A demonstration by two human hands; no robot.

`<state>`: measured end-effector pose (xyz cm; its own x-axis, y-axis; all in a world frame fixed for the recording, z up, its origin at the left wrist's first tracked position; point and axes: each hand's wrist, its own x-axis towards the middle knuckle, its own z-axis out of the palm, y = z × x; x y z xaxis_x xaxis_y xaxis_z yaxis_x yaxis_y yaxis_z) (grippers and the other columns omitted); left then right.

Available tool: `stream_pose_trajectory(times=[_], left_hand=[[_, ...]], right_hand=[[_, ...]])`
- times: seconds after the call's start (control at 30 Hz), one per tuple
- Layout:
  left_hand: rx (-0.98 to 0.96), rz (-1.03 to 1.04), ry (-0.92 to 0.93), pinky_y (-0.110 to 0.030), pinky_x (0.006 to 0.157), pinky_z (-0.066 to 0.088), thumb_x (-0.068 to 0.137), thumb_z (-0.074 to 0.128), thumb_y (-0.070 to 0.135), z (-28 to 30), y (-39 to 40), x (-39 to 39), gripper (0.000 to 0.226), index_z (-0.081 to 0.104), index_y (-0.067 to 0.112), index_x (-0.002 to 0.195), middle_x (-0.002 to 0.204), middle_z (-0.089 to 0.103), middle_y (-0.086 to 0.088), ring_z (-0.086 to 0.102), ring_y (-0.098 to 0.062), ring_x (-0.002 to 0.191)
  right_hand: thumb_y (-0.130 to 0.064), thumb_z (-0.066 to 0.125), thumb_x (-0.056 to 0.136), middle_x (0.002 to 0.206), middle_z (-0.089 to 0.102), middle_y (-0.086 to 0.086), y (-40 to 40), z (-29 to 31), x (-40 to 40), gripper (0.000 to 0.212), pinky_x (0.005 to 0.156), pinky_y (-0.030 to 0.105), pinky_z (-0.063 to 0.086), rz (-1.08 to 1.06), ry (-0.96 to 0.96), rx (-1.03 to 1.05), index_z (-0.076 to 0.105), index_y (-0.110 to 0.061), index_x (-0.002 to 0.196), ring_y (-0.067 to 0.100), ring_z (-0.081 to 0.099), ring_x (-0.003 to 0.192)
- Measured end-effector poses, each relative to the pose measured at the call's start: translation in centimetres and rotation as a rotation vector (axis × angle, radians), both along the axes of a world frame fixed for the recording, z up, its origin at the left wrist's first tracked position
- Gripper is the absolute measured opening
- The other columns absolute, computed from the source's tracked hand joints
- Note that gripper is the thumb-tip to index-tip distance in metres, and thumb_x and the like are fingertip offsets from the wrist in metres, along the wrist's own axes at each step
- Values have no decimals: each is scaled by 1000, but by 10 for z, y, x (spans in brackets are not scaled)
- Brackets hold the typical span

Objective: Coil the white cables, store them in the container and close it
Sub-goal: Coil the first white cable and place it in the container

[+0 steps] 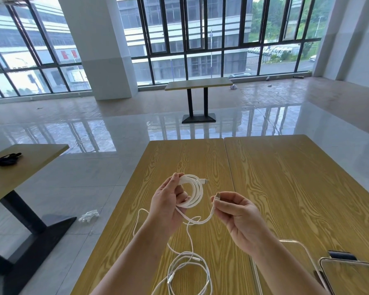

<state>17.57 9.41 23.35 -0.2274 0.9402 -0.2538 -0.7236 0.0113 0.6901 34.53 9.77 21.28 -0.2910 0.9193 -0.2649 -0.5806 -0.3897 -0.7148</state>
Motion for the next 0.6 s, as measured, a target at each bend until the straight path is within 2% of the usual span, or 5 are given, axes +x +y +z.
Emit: stream_pose_trajectory(times=[0.13,0.2,0.37,0.47,0.6], left_hand=[[2,-23,-69,-16,37,32,100,54,18,2,1,4,23,66,6,85,53,30,4,26,-6,40],[6,-38,-83,-16,38,32,99,55,19,2,2,7,22,66,6,85,54,29,4,26,-6,40],[-6,-57,-63,-17,41,34,100,54,22,3,3,7,23,65,7,87,55,29,4,28,-7,40],[-13,-58,-62,-18,42,33,100,54,22,2,3,5,21,64,7,89,56,27,3,27,-7,40],[-30,-66,-48,-18,38,34,100,54,22,-2,3,6,21,64,6,90,52,28,4,27,-7,38]], right_hand=[[-7,69,88,81,74,11,-3,4,-5,8,52,31,58,-6,-283,102,67,-11,94,19,69,63],[-14,64,95,78,73,9,-5,6,-9,7,49,32,57,-6,-334,121,68,-16,99,20,70,64],[4,56,96,83,74,13,-6,8,-14,26,57,37,63,41,-255,135,74,-12,105,21,69,70],[4,61,93,79,74,14,-5,10,-14,18,61,35,64,60,-331,194,75,-5,98,20,70,68],[-3,68,90,76,72,14,-4,14,-15,12,67,33,64,92,-438,266,79,-7,91,18,69,67]])
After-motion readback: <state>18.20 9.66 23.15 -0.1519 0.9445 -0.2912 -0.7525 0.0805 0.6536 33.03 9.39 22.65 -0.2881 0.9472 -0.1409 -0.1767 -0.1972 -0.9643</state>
